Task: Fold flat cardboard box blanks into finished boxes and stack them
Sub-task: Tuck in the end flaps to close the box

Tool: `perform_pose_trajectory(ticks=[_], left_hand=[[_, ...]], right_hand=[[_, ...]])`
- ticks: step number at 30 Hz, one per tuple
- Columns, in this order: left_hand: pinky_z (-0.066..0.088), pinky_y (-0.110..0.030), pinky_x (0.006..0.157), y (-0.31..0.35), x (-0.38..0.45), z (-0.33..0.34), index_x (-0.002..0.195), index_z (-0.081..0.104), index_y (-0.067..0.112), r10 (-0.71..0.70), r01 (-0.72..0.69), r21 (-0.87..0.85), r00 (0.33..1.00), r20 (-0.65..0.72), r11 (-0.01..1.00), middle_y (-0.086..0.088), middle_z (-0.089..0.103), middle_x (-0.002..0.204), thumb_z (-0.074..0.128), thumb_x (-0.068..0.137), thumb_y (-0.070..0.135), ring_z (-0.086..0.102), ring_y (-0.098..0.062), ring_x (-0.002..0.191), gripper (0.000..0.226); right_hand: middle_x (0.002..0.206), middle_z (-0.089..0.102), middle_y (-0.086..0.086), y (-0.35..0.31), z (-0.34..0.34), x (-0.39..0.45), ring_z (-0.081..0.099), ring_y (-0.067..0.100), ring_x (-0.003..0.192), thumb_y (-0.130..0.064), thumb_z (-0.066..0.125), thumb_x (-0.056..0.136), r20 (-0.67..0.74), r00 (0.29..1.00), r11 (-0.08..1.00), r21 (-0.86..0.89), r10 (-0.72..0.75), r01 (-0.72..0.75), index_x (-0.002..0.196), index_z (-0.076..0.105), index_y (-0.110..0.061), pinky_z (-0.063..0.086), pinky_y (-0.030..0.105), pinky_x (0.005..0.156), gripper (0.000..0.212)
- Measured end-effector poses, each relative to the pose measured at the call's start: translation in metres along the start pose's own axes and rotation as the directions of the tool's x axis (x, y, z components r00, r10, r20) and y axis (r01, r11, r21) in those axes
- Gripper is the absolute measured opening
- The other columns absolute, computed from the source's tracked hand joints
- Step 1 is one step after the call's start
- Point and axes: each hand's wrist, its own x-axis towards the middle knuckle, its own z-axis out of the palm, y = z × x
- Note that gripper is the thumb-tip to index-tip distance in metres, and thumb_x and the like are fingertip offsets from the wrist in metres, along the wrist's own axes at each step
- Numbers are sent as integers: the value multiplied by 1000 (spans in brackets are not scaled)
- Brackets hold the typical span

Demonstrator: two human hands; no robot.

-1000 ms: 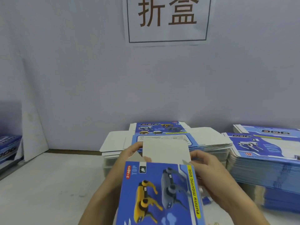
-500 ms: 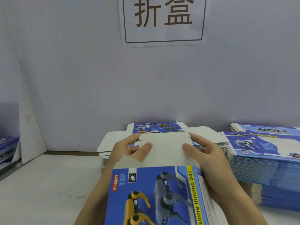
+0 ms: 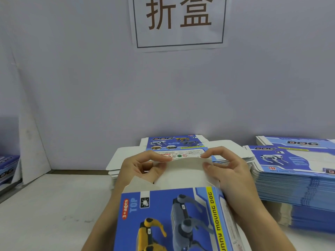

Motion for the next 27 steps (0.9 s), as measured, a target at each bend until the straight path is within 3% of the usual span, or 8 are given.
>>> perform_pose_trajectory(ticks=[5, 8, 12, 15, 18, 22, 25, 27], left_hand=[[34, -6, 39, 9, -2, -6, 130, 55, -11, -60, 83, -113, 978, 198, 990, -1, 60, 57, 41, 101, -3, 45, 3, 31, 34], [35, -8, 37, 25, -14, -6, 126, 49, -18, 100, -62, -145, 957, 272, 987, -5, 47, 50, 30, 103, -7, 38, 4, 22, 32], [40, -6, 39, 55, -23, -2, 97, 58, 13, 65, 52, -315, 935, 348, 948, 6, 58, 44, 34, 97, -18, 53, 7, 33, 39], [58, -25, 54, 69, -24, 1, 109, 67, 25, 7, 74, -429, 983, 183, 900, -5, 78, 83, 68, 82, 19, 75, -18, 65, 28], [59, -33, 54, 69, -33, -2, 112, 65, 43, 76, 24, -427, 974, 216, 904, -9, 76, 102, 65, 79, 38, 76, -29, 73, 34], [60, -34, 55, 74, -36, 6, 105, 58, 40, 90, -32, -280, 976, 197, 960, -12, 75, 98, 72, 86, 45, 75, -31, 74, 25], [58, -29, 67, 88, -25, 23, 98, 55, 19, 17, 7, -238, 995, 100, 971, -27, 62, 83, 68, 77, 66, 66, -33, 70, 52], [46, -17, 62, 97, -9, 33, 80, 51, 0, -67, 36, -338, 995, -80, 941, -23, 50, 73, 46, 103, 42, 51, -30, 66, 48]], right_hand=[[65, 70, 7, -1, -5, 1, 64, 21, 52, 0, 55, 97, -196, 980, 997, 54, -42, 54, 99, 72, -26, 51, 29, 49, 31], [69, 74, 2, -7, -11, 1, 67, 18, 56, -6, 57, 98, -338, 937, 989, 85, -85, 120, 109, 67, -31, 53, 31, 52, 29], [70, 73, -4, -17, -13, 1, 64, 18, 56, -19, 63, 98, -400, 912, 980, 125, -94, 156, 119, 56, -38, 53, 29, 51, 29], [97, 76, -3, -30, -15, 0, 70, 22, 78, -44, 64, 93, -189, 972, 977, 136, -139, 166, 119, 60, -44, 54, 35, 66, 26], [128, 67, -7, -39, -9, -7, 64, 21, 119, -65, 51, 85, 67, 972, 971, -60, -226, 230, 125, 64, -41, 50, 50, 95, 49], [93, 76, 11, -43, 7, -11, 73, 32, 90, -60, 50, 93, -115, 938, 945, -21, -327, 327, 96, 75, -20, 58, 55, 82, 47], [82, 77, -7, -44, 9, -10, 74, 11, 74, -55, 45, 97, -255, 910, 943, -21, -326, 332, 68, 76, -25, 58, 31, 68, 51], [66, 72, -13, -44, 9, -12, 67, 1, 59, -38, 50, 101, -278, 902, 942, -42, -330, 332, 54, 69, -23, 52, 18, 55, 52]])
